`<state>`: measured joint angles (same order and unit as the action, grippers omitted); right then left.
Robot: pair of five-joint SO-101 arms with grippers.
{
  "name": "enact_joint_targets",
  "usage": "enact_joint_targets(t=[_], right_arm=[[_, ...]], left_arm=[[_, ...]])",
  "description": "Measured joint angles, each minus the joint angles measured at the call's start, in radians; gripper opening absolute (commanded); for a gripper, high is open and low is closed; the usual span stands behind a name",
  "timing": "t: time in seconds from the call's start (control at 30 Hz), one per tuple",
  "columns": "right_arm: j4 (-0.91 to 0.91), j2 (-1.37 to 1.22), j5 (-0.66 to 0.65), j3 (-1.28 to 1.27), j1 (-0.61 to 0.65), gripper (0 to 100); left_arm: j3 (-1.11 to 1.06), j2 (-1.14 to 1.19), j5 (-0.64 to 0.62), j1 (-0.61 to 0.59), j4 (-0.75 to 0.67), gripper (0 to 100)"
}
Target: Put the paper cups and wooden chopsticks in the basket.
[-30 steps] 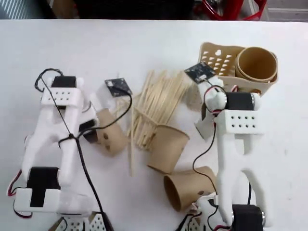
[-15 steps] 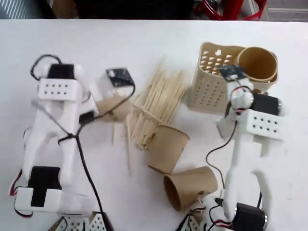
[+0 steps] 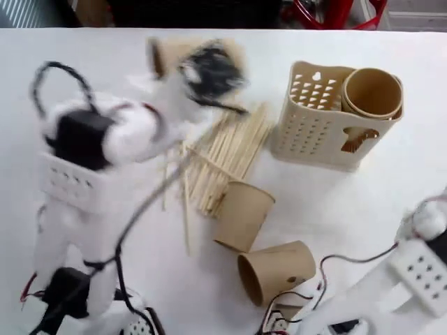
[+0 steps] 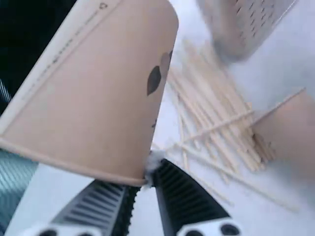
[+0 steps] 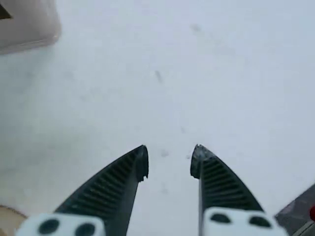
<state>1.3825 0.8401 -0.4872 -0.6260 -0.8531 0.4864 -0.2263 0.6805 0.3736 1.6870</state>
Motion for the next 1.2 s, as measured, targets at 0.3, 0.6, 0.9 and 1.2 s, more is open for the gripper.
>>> enact_joint_targets(t=[0.3, 0.6, 0.9, 1.2], right_arm=[[-0.313, 0.338, 0.000, -0.618, -0.110, 15.2], [-0.325, 0.701, -0.003, -0.896, -0.110, 15.2], [-0.163, 0.956, -0.012, -0.907, -0.110, 15.2], [-0.155, 0.951, -0.037, -0.922, -0.110, 15.2]], left_arm=[[0.017, 0.132, -0.072, 0.318, -0.315, 2], [0.295, 0.555, -0.075, 0.368, -0.405, 2], [0.824, 0.951, -0.075, 0.367, -0.249, 5], [1.096, 1.025, -0.080, 0.319, -0.140, 8]])
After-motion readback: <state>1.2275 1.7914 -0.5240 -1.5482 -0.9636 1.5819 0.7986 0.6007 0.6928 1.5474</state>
